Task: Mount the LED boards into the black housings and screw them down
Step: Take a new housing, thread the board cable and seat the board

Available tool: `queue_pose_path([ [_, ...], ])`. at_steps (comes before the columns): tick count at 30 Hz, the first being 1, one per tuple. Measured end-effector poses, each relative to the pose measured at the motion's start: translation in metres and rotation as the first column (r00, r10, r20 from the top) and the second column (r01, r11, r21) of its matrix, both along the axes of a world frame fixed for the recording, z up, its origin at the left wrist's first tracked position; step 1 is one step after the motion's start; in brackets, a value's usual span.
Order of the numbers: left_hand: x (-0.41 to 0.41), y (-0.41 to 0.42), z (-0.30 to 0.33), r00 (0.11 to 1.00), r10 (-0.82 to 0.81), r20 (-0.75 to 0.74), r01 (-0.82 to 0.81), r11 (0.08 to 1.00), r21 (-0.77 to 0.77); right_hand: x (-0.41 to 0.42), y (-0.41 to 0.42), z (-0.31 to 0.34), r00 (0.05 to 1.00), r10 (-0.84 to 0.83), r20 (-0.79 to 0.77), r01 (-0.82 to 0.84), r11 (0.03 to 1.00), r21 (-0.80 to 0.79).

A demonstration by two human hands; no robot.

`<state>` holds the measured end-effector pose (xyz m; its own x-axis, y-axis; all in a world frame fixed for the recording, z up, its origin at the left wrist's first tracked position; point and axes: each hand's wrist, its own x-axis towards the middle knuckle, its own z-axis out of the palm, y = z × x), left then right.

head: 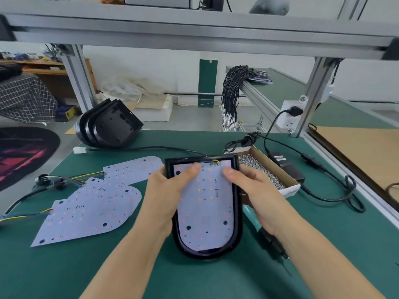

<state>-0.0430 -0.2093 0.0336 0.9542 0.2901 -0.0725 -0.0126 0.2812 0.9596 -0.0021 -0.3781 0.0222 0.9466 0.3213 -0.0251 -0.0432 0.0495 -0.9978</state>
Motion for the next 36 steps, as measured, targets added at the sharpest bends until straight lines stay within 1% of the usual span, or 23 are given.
queue_pose_path([
  [3,-0.003,-0.004,-0.001,0.999,-0.008,0.038,0.008,1.000,0.017,-0.004,0.005,0.002,0.991,-0.074,0.114,0.075,0.997,-0.003],
  [6,-0.005,-0.005,-0.002,0.997,-0.018,0.074,0.018,1.000,-0.006,-0.010,0.009,0.001,0.977,-0.118,0.177,0.114,0.993,0.033],
  [10,-0.009,-0.009,-0.004,0.992,0.071,0.101,-0.069,0.997,-0.024,-0.015,0.015,0.002,0.963,-0.148,0.227,0.140,0.989,0.048],
  [12,-0.010,-0.009,-0.005,0.982,0.120,0.146,-0.128,0.991,0.045,-0.015,0.016,-0.001,0.970,-0.110,0.219,0.107,0.994,0.022],
  [14,-0.011,-0.008,-0.004,0.978,0.115,0.171,-0.135,0.985,0.106,-0.016,0.016,-0.004,0.985,-0.083,0.153,0.071,0.994,0.083],
  [15,-0.011,-0.009,-0.004,0.980,0.106,0.169,-0.125,0.986,0.108,-0.017,0.015,-0.005,0.990,-0.075,0.123,0.059,0.989,0.134],
  [17,-0.013,-0.009,-0.004,0.988,0.054,0.146,-0.063,0.996,0.063,-0.018,0.015,-0.005,0.990,-0.070,0.119,0.044,0.978,0.206],
  [19,-0.014,-0.006,-0.002,0.992,-0.079,0.098,0.084,0.995,-0.057,-0.018,0.014,-0.005,0.984,-0.073,0.165,0.036,0.975,0.218],
  [20,-0.015,-0.002,-0.002,0.986,-0.154,0.072,0.161,0.980,-0.118,-0.019,0.012,-0.005,0.980,-0.072,0.184,0.034,0.979,0.201],
  [21,-0.015,0.002,-0.001,0.976,-0.210,0.050,0.216,0.965,-0.150,-0.019,0.009,-0.004,0.981,-0.037,0.189,0.003,0.984,0.179],
  [22,-0.015,0.007,-0.001,0.968,-0.246,0.038,0.249,0.957,-0.146,-0.019,0.003,-0.004,0.983,0.048,0.179,-0.078,0.984,0.162],
  [24,-0.018,0.017,-0.001,0.954,-0.296,0.053,0.299,0.952,-0.069,-0.017,-0.011,0.003,0.952,0.290,0.099,-0.305,0.929,0.207],
  [25,-0.020,0.020,-0.001,0.940,-0.330,0.081,0.333,0.943,-0.019,-0.015,-0.015,0.008,0.935,0.355,0.010,-0.346,0.904,0.252],
  [26,-0.022,0.021,0.000,0.919,-0.375,0.120,0.374,0.927,0.034,-0.011,-0.017,0.011,0.921,0.376,-0.107,-0.342,0.908,0.242],
  [27,-0.024,0.021,0.001,0.891,-0.425,0.161,0.415,0.905,0.094,-0.006,-0.016,0.012,0.905,0.366,-0.218,-0.335,0.928,0.165],
  [28,-0.025,0.020,0.003,0.859,-0.473,0.195,0.450,0.880,0.153,-0.001,-0.012,0.011,0.885,0.363,-0.290,-0.354,0.931,0.084],
  [29,-0.025,0.019,0.006,0.828,-0.518,0.217,0.481,0.853,0.202,0.001,-0.004,0.011,0.864,0.376,-0.335,-0.381,0.923,0.053],
  [30,-0.024,0.017,0.008,0.798,-0.558,0.230,0.509,0.827,0.239,0.003,0.004,0.011,0.860,0.360,-0.362,-0.362,0.930,0.063],
  [32,-0.023,0.014,0.010,0.766,-0.595,0.242,0.532,0.799,0.281,0.006,0.019,0.018,0.878,0.266,-0.398,-0.210,0.961,0.179],
  [33,-0.022,0.013,0.010,0.777,-0.581,0.242,0.519,0.809,0.278,0.009,0.024,0.024,0.890,0.198,-0.411,-0.114,0.969,0.219],
  [34,-0.021,0.013,0.009,0.800,-0.550,0.240,0.493,0.831,0.258,0.013,0.026,0.027,0.908,0.112,-0.404,-0.029,0.978,0.208],
  [36,-0.020,0.014,0.007,0.835,-0.493,0.244,0.445,0.866,0.229,0.022,0.030,0.030,0.944,-0.028,-0.329,0.081,0.986,0.148],
])
